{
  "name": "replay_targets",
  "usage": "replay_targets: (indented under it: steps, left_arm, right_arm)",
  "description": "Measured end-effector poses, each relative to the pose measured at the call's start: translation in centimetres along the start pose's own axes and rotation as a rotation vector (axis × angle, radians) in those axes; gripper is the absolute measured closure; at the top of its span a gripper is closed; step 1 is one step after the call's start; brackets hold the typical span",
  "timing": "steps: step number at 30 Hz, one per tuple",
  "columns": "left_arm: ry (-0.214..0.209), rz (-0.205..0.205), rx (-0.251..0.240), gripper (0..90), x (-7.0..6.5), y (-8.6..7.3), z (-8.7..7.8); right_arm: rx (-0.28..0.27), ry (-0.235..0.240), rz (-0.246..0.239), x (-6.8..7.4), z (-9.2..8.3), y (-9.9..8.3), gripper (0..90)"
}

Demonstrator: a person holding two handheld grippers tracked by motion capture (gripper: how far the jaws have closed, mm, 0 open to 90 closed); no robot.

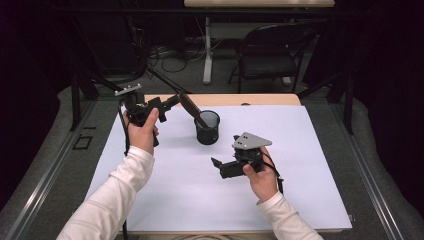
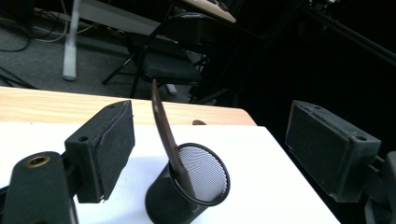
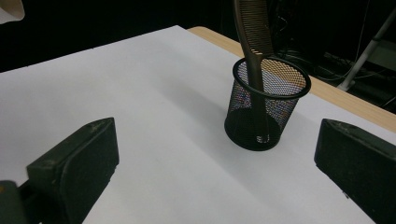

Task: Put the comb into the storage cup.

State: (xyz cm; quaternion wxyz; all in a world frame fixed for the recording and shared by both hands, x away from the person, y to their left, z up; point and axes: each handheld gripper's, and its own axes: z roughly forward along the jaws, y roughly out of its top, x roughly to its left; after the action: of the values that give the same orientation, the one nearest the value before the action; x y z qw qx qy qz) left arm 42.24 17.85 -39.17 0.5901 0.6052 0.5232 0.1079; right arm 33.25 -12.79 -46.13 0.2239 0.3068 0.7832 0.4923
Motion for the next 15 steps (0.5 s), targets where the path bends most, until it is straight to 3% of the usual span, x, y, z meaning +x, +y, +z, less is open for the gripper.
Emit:
replay_targets:
  steps: [15]
  left_arm:
    - [-0.059, 0.184, 0.049, 15.8, -1.1, -0.8, -1.3]
  right_arm:
    - [-0.003, -0.001, 0.004, 0.0, -0.1, 0.0, 0.0]
